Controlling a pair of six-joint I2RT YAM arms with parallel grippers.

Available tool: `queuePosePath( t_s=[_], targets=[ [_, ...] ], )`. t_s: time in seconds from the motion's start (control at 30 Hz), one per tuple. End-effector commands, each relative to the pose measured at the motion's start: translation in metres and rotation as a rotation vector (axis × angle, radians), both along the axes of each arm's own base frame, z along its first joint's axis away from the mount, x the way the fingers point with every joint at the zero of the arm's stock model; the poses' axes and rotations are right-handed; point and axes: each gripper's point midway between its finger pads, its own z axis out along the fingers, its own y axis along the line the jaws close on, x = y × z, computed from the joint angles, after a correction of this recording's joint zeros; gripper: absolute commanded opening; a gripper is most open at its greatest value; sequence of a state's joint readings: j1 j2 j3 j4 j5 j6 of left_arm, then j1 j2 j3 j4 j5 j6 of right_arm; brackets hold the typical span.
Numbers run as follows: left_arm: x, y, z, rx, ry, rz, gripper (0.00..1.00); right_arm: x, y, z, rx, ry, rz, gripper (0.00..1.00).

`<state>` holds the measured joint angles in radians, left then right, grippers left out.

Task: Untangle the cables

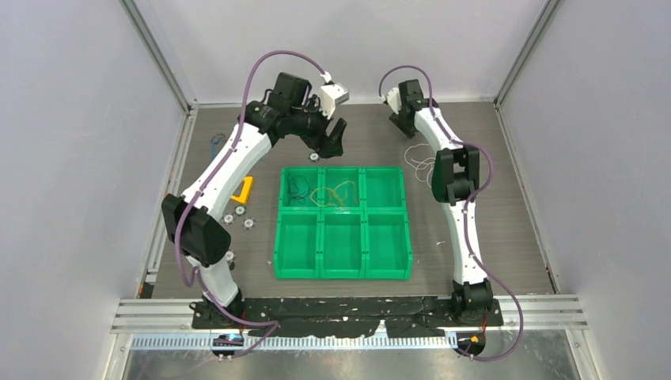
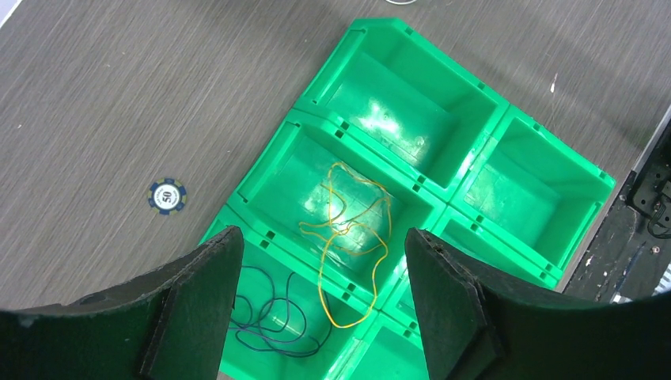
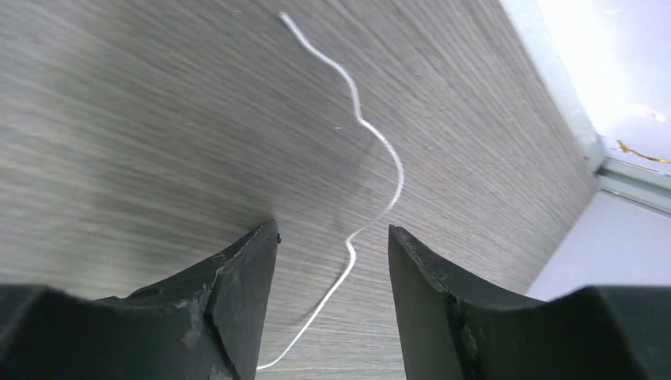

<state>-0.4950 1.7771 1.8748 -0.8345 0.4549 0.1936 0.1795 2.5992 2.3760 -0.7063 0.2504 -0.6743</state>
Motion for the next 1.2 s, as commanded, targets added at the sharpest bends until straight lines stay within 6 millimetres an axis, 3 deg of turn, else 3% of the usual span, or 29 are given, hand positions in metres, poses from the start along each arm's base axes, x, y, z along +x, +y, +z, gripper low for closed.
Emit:
queuePosePath(
  t_s=[0.0,0.13,0.2,0.3,0.4,0.43,0.47,0.5,0.53,0.57,0.6,0.63,0.67,0.73,0.87,1.0,1.17],
  targets=[
    [-0.001,0.005,0.027,-0.03,-0.08,0.001,0.76,0.009,-0.038,-0.016,-0.144,-0.017,-0.037,0.6],
    [-0.002,0.007,0.023,-0.019,-0.076,0.001,0.76,0.011,-0.044,-0.02,-0.162,-0.025,-0.043,0.57],
    [-0.001,0.007,0.024,-0.019,-0.079,0.002,0.76,0.013,-0.045,-0.02,-0.162,-0.027,-0.034,0.44],
    [0.001,0.006,0.026,-0.022,-0.089,0.004,0.76,0.008,-0.039,-0.021,-0.143,0.01,0.009,0.15],
    [0.003,0.006,0.028,-0.024,-0.097,0.008,0.76,0.002,-0.031,-0.006,-0.076,0.024,0.036,0.06],
    [0.003,0.006,0.029,-0.027,-0.099,0.01,0.76,0.0,-0.025,0.016,-0.022,0.004,0.054,0.05],
    [0.003,0.005,0.03,-0.03,-0.1,0.01,0.76,-0.004,-0.021,0.024,0.027,0.002,0.055,0.05],
    [0.002,0.005,0.031,-0.035,-0.101,0.009,0.75,-0.006,-0.015,0.052,0.086,-0.034,0.077,0.05],
    [0.002,0.005,0.032,-0.04,-0.103,0.009,0.75,-0.012,-0.013,0.059,0.117,-0.032,0.076,0.05],
    [0.002,0.005,0.033,-0.045,-0.106,0.009,0.75,-0.018,-0.005,0.089,0.176,-0.061,0.117,0.05],
    [0.001,0.004,0.034,-0.051,-0.107,0.007,0.75,-0.027,-0.003,0.091,0.198,-0.045,0.128,0.05],
    [0.001,0.004,0.034,-0.056,-0.11,0.007,0.75,-0.036,0.001,0.115,0.23,-0.069,0.153,0.05],
    [0.0,0.004,0.034,-0.06,-0.111,0.006,0.75,-0.048,0.004,0.126,0.252,-0.065,0.186,0.05],
    [-0.001,0.003,0.033,-0.067,-0.11,0.002,0.75,-0.069,0.005,0.133,0.272,-0.03,0.218,0.05],
    [-0.003,0.004,0.03,-0.068,-0.103,0.0,0.75,-0.111,0.001,0.122,0.301,0.11,0.27,0.05],
    [-0.007,0.006,0.029,-0.065,-0.103,0.001,0.75,-0.162,-0.01,0.096,0.346,0.342,0.287,0.05],
    [-0.009,0.009,0.028,-0.067,-0.102,0.004,0.75,-0.205,-0.008,0.07,0.411,0.535,0.296,0.05]
  ],
)
